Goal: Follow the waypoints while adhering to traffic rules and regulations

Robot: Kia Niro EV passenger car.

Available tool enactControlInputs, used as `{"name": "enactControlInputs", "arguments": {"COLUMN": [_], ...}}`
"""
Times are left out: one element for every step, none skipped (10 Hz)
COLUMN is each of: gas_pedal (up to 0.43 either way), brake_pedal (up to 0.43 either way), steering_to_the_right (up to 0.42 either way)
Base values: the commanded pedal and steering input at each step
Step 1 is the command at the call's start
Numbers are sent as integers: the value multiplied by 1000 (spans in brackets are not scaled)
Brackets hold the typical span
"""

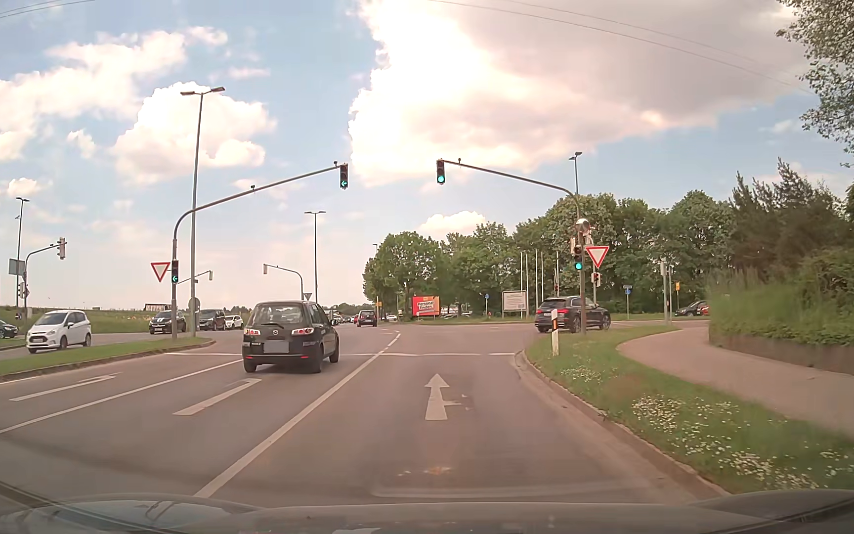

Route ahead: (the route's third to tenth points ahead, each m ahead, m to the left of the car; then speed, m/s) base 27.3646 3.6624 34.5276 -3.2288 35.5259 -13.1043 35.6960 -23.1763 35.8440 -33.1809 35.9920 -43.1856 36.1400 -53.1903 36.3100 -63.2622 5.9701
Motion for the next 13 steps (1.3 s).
{"name": "enactControlInputs", "arguments": {"gas_pedal": [59, 59, 47, 47, 28, 28, 28, 28, 28, 28, 28, 28, 28], "brake_pedal": [18, 18, 18, 18, 18, 18, 18, 18, 18, 18, 18, 18, 18], "steering_to_the_right": [-9, -10, -13, -15, -15, -16, -16, -15, -14, -10, -7, -5, -3]}}
